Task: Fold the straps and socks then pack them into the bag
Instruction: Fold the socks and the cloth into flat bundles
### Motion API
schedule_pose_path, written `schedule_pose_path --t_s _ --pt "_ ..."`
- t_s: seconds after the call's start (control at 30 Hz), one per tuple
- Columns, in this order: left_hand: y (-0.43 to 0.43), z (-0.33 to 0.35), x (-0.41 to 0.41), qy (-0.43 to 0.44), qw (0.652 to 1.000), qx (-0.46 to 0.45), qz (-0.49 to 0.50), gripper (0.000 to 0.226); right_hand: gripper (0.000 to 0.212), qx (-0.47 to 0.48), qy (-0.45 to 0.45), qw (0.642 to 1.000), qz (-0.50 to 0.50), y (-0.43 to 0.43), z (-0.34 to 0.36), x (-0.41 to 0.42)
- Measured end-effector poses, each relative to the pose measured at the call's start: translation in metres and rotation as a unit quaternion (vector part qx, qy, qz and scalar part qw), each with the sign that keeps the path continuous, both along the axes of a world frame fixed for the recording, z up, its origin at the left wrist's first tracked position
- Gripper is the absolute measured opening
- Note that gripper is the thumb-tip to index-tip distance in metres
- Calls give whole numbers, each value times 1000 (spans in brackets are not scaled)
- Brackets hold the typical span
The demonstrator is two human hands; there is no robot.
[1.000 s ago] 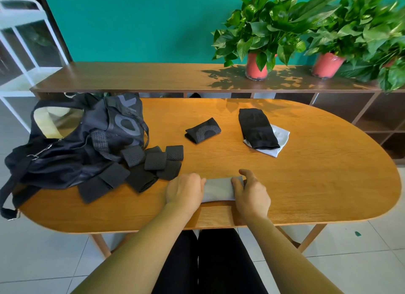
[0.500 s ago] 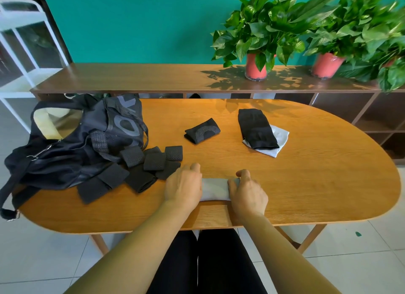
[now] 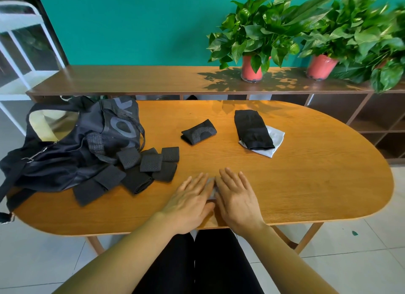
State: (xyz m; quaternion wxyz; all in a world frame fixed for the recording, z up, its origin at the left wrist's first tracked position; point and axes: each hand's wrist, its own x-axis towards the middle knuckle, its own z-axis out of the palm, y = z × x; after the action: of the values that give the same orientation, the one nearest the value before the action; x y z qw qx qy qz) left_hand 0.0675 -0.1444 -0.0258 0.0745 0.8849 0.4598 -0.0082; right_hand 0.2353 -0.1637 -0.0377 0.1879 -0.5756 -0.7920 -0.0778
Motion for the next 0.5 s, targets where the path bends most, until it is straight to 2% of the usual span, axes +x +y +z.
schedule_pose_path --t_s 0.1,0.27,0.37,0.5 --pt "4 -3 0 9 1000 -22 3 68 64 -94 -40 995 -11 -3 -8 6" --pt "7 -6 -1 2 999 -35 7 67 93 -167 -10 986 20 -2 -5 11" --pt "8 -8 -1 5 999 -34 5 66 96 -174 7 985 12 -3 -10 11" --pt "10 -2 -1 -9 999 -50 10 63 88 -182 6 983 18 -3 -7 9"
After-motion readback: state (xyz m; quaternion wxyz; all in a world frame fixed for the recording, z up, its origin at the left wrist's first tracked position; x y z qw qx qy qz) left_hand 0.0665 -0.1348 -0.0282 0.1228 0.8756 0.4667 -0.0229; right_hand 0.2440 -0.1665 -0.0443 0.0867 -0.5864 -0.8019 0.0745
